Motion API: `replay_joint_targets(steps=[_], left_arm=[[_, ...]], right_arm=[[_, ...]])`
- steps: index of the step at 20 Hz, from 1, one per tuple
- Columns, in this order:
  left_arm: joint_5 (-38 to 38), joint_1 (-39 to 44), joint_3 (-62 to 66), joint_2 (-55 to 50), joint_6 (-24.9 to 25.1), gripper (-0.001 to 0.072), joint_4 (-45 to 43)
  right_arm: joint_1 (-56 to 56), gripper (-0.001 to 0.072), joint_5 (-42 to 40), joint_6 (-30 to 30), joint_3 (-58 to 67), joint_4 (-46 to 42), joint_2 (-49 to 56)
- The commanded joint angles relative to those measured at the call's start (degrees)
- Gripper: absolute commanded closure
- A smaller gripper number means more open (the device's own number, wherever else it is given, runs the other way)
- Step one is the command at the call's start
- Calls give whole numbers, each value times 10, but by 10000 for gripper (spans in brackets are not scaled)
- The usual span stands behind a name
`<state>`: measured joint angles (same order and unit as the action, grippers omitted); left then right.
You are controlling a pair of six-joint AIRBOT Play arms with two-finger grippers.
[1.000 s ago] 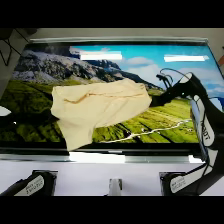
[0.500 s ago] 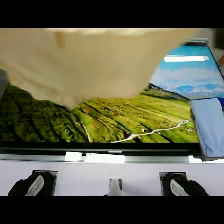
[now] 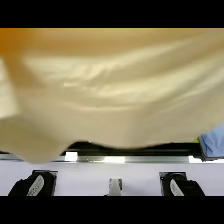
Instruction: Fold the shirts.
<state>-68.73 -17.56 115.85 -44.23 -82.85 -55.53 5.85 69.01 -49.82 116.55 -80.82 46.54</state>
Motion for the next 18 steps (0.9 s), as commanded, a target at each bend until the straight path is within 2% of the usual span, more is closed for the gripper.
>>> replay_joint_targets(steps=[1,6,8,11,13,18], left_arm=[[-28,0,-5,-30,-8,673,-5],[-169,17,-56,-206,-8,673,-15],[-174,53,-122,-278,8,673,-15],[-97,117,-214,-383,14,673,-16],[-32,147,-222,-457,13,673,-15],[177,179,-221,-552,13,672,-15]], right_arm=[[0,684,82,-1,1,-43,26],[0,684,205,-4,-61,-65,200],[0,684,245,-34,-109,-63,284],[0,684,183,-78,-149,-59,398],[0,683,114,-98,-148,-48,461],[0,682,-85,-103,-148,-31,518]])
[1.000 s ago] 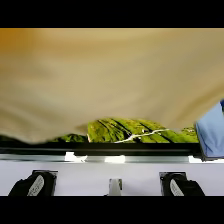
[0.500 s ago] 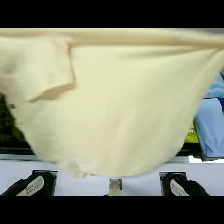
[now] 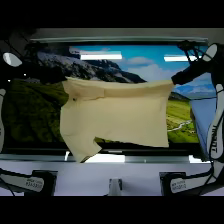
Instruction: Fold the shirts.
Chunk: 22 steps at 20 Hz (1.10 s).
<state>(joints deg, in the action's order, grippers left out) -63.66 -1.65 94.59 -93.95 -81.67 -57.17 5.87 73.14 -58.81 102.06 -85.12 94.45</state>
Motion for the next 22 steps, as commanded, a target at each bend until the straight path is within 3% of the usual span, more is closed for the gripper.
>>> replay_joint_targets(steps=[1,5,8,12,15,18,19,22], left_arm=[[171,19,-8,-62,1,672,2],[327,19,-8,-72,0,672,4],[359,13,-8,-76,0,672,4],[186,9,-8,-113,2,672,3],[63,-10,-8,-88,80,672,-8],[-95,-29,-9,-65,43,672,-47],[-126,-30,-20,-68,38,672,-50],[-110,-24,-61,-84,8,672,-48]], right_arm=[[0,682,-173,-18,-3,10,41],[0,683,-322,-53,-3,8,59],[0,683,-308,-94,-3,23,88],[0,682,-193,-78,-3,80,125],[0,683,-78,-6,3,63,95],[0,682,88,21,0,23,74],[0,683,99,19,-12,9,77],[-1,682,92,-13,-47,43,102]])
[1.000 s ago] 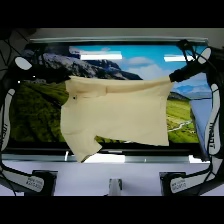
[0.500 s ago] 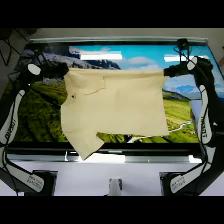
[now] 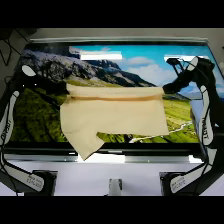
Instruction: Fold the shirts.
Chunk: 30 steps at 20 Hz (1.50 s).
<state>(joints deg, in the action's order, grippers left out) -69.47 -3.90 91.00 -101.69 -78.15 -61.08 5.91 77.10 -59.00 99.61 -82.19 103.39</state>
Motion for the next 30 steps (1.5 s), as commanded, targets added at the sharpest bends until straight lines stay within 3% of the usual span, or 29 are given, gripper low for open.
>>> replay_joint_targets(steps=[1,2,3,4,5,7,10,12,16,18,21,26,29,30], left_arm=[[-52,-1,-29,-15,-40,672,-9],[-54,-1,-29,-21,-55,670,-5],[-56,-2,-27,-23,-65,612,8],[-64,-7,-17,-22,-70,375,25],[-88,-15,2,-21,-76,154,33],[-165,-42,51,-14,-76,164,18],[-228,-94,43,36,-65,173,3],[-228,-116,-59,99,-29,173,0],[-101,-125,-423,254,3,173,11],[-67,-125,-537,294,28,174,44],[-28,-123,-609,302,55,175,112],[39,-75,-623,298,39,181,150],[105,-40,-622,292,7,250,150],[114,-36,-622,291,5,416,150]], right_arm=[[-1,681,55,-17,-26,37,22],[-1,647,55,-28,-26,56,28],[-1,546,54,-31,-25,75,28],[-1,434,56,-31,-21,85,24],[0,391,64,-27,-15,82,14],[12,224,99,3,-8,33,-22],[82,214,170,7,-14,20,-64],[123,215,181,14,-70,21,-97],[141,215,82,39,-283,33,-190],[141,215,63,46,-331,54,-210],[141,215,69,49,-338,63,-213],[141,216,72,48,-338,63,-219],[141,212,82,48,-340,60,-219],[141,207,84,48,-348,60,-219]])
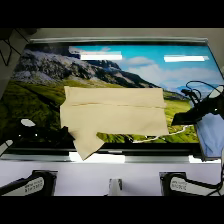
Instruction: Fold the shirts.
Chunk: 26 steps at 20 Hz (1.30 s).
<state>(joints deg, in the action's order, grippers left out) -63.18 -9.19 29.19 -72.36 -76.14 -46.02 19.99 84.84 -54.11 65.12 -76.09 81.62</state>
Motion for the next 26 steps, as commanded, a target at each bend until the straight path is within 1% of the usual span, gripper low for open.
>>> replay_joint_targets(steps=[1,2,5,7,10,11,12,15,16,17,18,20,22,24,26], left_arm=[[51,17,-4,-1,-14,642,0],[51,17,-4,1,-10,671,0],[40,17,-4,9,-1,671,0],[30,17,-4,19,0,671,0],[23,17,-4,48,0,671,0],[23,17,-4,58,0,671,0],[23,17,-4,66,0,671,0],[28,17,-4,73,0,671,0],[33,17,-4,73,0,671,0],[39,17,-2,73,0,671,0],[43,17,0,74,0,671,0],[39,16,20,74,5,672,0],[23,9,80,74,7,674,-3],[15,6,169,71,7,675,-3],[14,15,264,45,4,675,-2]], right_arm=[[0,136,0,0,-39,0,-1],[0,137,-16,0,-64,6,-1],[0,138,-81,-1,-126,42,1],[0,139,-106,-3,-146,55,10],[0,195,-133,-3,-151,85,29],[0,244,-141,-3,-151,94,31],[0,276,-145,-3,-151,103,33],[0,409,-128,-7,-151,110,34],[0,488,-120,-3,-151,110,34],[0,597,-116,5,-151,110,34],[0,682,-112,11,-151,108,34],[0,685,-107,40,-144,108,28],[0,686,-91,59,-109,109,12],[0,686,-90,56,-43,115,-4],[-23,686,-138,37,35,112,-5]])
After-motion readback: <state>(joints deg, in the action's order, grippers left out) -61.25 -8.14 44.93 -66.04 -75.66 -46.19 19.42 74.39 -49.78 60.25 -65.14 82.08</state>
